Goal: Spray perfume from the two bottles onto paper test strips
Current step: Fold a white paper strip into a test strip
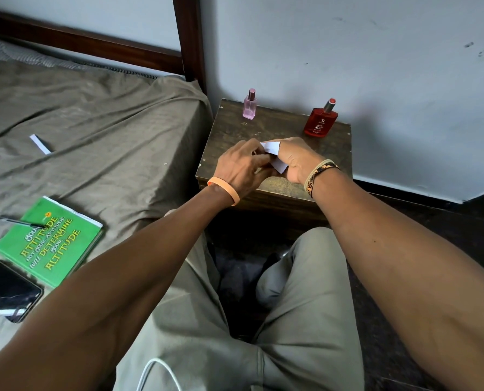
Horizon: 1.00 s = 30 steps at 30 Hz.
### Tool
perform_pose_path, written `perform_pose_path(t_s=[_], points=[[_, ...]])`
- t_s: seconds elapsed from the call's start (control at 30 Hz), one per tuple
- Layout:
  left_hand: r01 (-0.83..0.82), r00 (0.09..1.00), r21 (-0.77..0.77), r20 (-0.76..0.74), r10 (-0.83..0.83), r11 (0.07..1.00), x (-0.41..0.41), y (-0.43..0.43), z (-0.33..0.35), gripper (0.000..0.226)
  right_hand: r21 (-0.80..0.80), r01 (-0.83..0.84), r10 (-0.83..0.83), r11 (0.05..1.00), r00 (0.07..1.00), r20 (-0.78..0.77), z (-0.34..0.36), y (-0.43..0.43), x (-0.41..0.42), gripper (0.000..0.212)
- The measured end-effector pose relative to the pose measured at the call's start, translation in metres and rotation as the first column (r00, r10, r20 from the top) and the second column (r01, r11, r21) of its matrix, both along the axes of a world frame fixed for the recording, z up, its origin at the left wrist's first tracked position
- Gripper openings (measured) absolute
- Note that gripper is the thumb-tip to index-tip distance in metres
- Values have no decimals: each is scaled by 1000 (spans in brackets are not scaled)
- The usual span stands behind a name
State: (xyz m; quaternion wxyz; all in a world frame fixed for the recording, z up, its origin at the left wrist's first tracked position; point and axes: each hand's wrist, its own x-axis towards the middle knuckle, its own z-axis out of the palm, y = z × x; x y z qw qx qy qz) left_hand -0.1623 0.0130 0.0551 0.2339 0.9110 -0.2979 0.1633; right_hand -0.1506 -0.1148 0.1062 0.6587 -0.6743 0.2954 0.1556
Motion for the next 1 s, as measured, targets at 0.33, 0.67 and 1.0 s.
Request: perform_pose_path(t_s=[0.33,0.67,1.0], points=[[-17,998,-66,-58,13,998,-2,5,5,25,0,-6,6,1000,999,38,-6,-4,4,13],[-56,994,-95,-102,46,994,2,1,5,28,8,20,-20,1000,999,47,-5,-8,9,12],[-77,996,-164,-57,69,984,6,-2,5,17,35,1,-2,999,1000,7,-9,-8,13,19]])
